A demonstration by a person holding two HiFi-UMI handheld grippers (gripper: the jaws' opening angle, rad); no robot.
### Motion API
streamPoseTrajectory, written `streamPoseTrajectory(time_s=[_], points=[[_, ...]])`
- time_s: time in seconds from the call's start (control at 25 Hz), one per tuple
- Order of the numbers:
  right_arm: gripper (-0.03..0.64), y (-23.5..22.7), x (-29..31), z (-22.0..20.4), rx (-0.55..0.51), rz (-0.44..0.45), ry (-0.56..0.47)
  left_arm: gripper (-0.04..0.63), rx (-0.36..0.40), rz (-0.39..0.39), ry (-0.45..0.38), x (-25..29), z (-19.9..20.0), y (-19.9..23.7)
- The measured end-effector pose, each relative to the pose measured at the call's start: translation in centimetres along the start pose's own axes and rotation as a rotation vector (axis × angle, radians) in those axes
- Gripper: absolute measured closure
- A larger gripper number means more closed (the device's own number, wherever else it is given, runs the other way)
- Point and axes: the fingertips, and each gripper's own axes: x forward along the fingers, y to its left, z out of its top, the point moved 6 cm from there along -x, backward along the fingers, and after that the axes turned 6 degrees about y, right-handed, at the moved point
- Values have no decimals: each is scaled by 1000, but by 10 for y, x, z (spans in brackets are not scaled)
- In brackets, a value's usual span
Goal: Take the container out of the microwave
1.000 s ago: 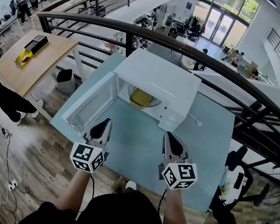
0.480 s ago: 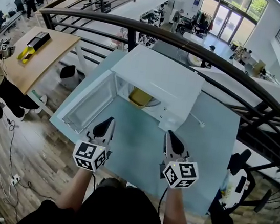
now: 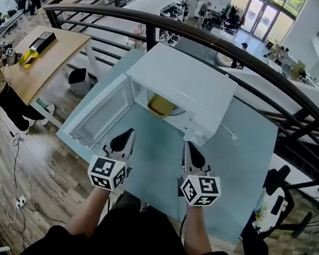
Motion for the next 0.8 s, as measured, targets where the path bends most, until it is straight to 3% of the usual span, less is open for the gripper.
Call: streamPoseTrajectory(time_s=[0.4,0.8], points=[[610,-3,59,-22,140,-91,48,588,-9,-42,43,42,-14,23],[610,-3,107,-39,159,-134,107,588,-18,-88,128,98,-33,56]])
